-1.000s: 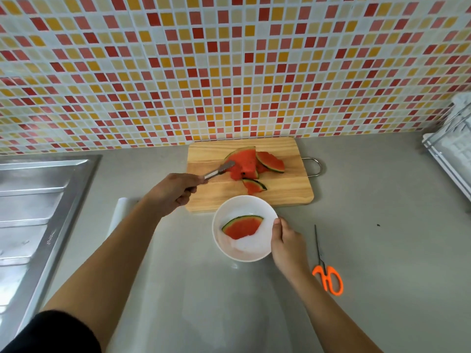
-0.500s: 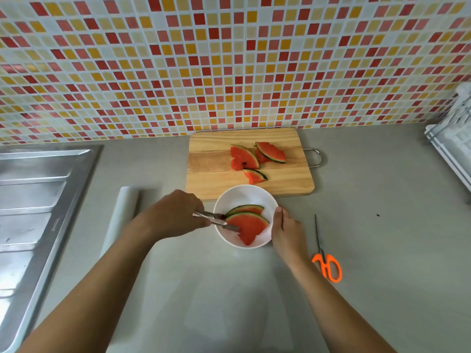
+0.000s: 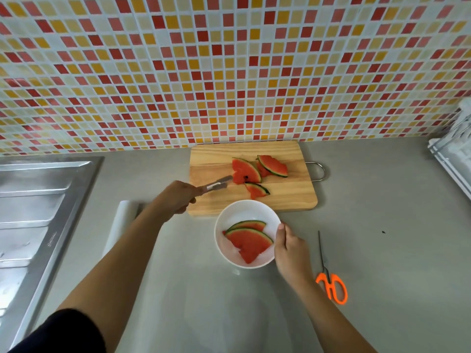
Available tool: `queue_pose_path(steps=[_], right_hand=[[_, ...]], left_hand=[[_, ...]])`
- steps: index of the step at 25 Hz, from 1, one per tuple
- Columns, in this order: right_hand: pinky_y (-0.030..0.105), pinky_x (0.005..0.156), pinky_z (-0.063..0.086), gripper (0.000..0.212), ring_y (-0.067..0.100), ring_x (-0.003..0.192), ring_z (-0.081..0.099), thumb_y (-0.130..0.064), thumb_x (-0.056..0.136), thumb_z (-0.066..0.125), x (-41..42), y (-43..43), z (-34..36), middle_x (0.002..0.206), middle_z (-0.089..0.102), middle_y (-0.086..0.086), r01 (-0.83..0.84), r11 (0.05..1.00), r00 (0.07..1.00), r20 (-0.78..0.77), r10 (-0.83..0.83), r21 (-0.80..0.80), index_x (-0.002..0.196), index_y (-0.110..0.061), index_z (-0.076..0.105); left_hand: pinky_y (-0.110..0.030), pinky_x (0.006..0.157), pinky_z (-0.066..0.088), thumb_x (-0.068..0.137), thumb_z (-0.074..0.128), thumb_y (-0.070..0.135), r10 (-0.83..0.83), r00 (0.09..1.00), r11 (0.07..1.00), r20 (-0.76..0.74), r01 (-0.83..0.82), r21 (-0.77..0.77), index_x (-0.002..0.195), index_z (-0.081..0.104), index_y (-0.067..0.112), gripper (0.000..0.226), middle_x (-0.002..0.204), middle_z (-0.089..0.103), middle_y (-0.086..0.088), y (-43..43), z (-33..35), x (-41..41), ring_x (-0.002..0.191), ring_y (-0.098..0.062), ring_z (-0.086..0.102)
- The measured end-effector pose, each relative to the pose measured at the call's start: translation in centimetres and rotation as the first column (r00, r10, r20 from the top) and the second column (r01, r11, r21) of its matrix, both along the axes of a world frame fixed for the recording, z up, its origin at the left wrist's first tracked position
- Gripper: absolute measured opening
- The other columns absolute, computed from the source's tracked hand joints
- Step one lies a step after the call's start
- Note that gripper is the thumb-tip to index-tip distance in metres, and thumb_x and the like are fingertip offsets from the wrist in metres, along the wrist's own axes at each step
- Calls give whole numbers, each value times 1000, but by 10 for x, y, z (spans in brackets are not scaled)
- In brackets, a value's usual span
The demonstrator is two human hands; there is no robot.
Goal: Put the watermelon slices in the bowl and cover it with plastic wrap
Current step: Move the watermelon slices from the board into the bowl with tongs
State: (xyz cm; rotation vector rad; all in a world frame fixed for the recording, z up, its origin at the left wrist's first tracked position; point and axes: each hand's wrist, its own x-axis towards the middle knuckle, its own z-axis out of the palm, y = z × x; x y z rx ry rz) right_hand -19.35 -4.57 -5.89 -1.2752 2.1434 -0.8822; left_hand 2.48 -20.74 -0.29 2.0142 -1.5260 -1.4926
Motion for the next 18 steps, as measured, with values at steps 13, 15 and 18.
queue_pose_path(steps=[13,15,18], right_hand=[[26,50,27,30,13,54,46,-26,98,35,-1,-3,-2,62,51,-5,-3,1000,1000,2,3,13,94,-10,61],[18,44,30,29,8,52,47,-27,98,35,-1,-2,-2,57,49,-11,-4,1000,1000,20,3,5,89,-13,59],[8,49,38,23,5,52,48,-27,98,35,-1,-2,-2,55,46,-16,-4,1000,999,34,4,5,84,-21,53]], left_hand=[[-15,34,18,87,65,24,98,929,976,-358,-19,219,87,58,13,13,62,40,0,-59,-30,-13,40,-6,22],[-15,36,18,87,65,24,104,920,977,-379,-24,210,90,58,13,14,64,40,0,-56,-30,-14,43,-6,22],[-16,37,20,86,65,25,86,914,984,-395,-16,179,96,56,11,19,70,38,-2,-52,-31,-19,47,-7,24]])
